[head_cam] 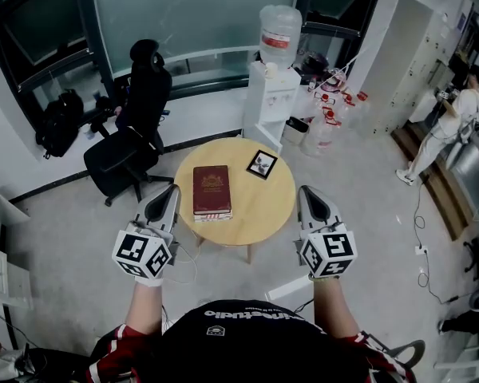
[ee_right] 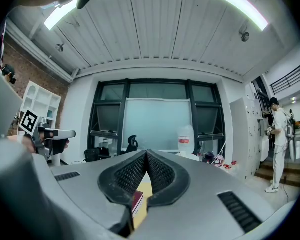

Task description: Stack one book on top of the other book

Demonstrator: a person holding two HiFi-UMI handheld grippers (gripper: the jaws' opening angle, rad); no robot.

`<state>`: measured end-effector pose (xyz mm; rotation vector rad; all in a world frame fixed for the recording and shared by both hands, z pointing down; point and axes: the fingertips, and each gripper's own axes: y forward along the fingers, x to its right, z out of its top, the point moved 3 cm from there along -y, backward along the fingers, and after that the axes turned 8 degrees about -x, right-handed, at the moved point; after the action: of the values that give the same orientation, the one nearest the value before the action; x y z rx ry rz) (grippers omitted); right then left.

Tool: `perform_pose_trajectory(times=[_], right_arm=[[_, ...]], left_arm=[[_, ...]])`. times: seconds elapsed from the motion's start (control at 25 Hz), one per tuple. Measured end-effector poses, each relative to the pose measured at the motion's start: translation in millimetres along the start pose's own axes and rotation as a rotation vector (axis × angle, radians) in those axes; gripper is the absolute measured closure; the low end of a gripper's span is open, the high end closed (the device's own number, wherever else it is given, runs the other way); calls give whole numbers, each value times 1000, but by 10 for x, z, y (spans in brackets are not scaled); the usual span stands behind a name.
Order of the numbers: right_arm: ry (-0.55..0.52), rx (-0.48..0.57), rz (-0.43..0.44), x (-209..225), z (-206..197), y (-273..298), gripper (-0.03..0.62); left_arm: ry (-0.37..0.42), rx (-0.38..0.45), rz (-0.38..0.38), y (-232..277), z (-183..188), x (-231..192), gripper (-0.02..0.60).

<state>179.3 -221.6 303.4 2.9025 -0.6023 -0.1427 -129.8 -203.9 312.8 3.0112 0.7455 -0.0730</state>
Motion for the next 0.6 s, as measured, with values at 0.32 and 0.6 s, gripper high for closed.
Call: perform_pose_trajectory(times=[0.32,0.6], right_arm=[[18,-7,14,-35,-33,-17,566],[23,-9,6,-40,-39,-34,566]], left_arm=[[7,-1,-9,-17,-7,9,565],[21,-7,-18,4,10,7,566]])
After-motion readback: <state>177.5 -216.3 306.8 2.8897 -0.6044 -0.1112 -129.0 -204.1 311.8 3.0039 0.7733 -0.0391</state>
